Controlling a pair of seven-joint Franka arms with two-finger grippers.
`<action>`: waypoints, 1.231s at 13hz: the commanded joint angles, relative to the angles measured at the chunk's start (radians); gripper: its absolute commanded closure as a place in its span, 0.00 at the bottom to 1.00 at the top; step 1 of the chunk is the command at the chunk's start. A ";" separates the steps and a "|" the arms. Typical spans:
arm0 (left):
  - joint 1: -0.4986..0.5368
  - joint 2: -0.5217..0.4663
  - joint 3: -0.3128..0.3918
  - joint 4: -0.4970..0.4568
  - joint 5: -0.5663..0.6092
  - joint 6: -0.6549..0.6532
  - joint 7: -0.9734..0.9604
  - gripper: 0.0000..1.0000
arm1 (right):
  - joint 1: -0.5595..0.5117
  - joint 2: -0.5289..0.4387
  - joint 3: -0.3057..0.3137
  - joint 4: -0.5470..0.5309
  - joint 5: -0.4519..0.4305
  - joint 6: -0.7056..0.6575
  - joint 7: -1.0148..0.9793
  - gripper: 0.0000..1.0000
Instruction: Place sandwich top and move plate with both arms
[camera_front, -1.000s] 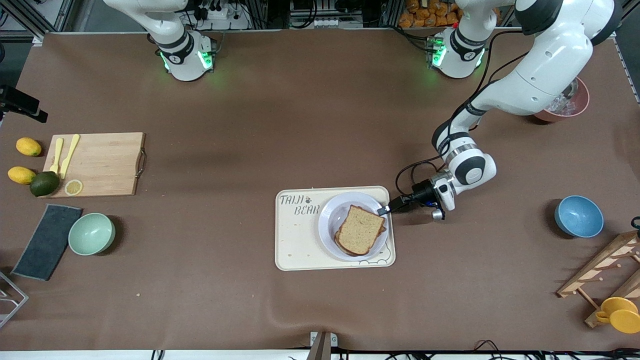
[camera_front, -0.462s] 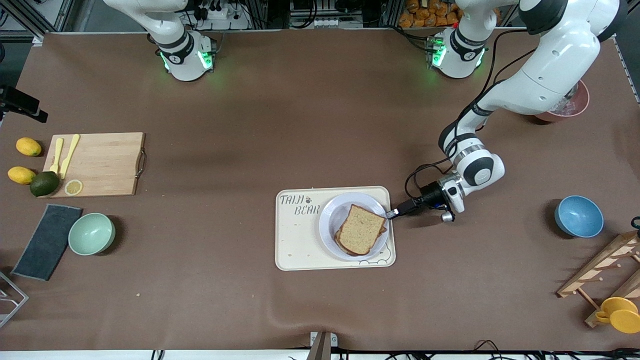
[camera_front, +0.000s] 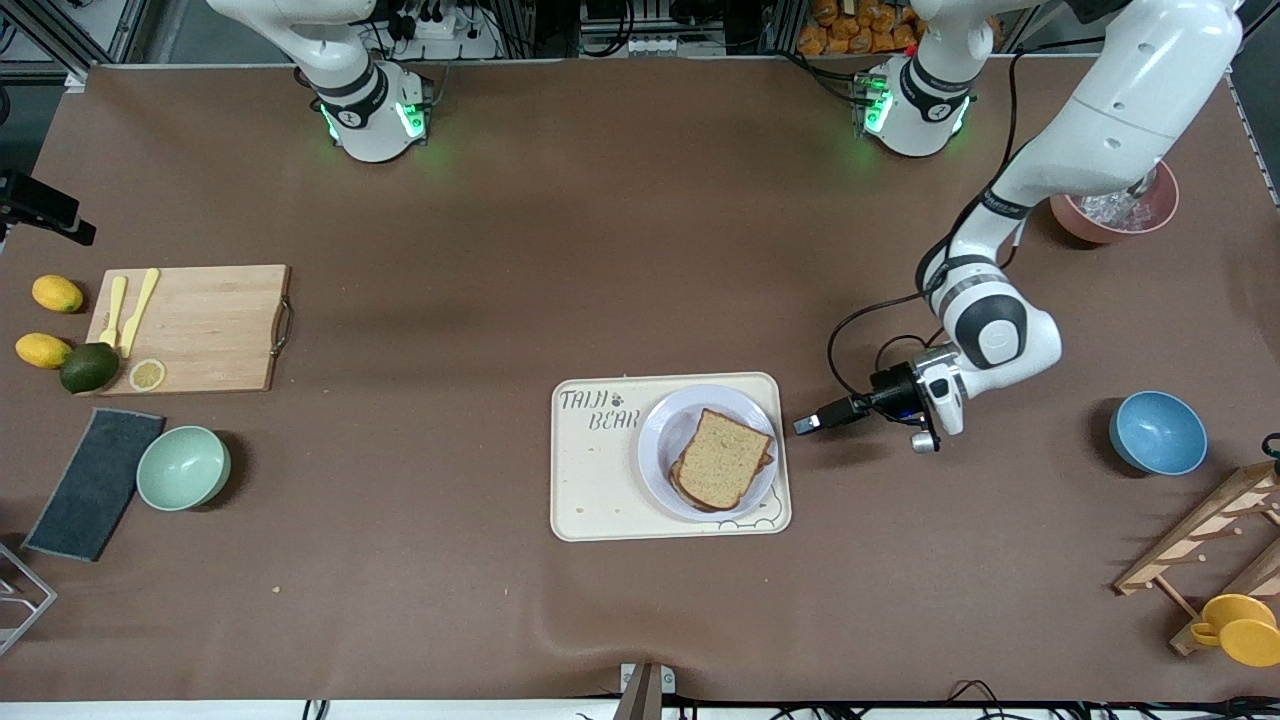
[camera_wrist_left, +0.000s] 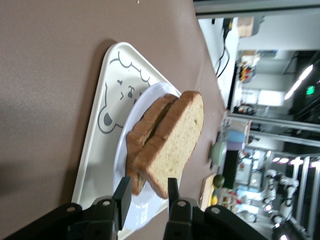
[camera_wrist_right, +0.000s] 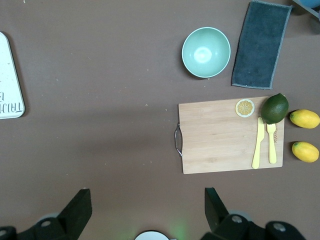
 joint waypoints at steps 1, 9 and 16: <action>-0.008 -0.106 0.005 -0.034 0.207 0.024 -0.183 0.64 | 0.017 -0.002 -0.009 0.002 -0.003 -0.002 0.021 0.00; -0.013 -0.348 -0.007 -0.002 1.153 -0.013 -0.823 0.59 | 0.023 -0.004 -0.009 0.000 -0.003 -0.004 0.019 0.00; 0.000 -0.419 0.005 0.390 1.515 -0.664 -0.865 0.00 | 0.023 -0.004 -0.009 0.000 -0.003 -0.004 0.021 0.00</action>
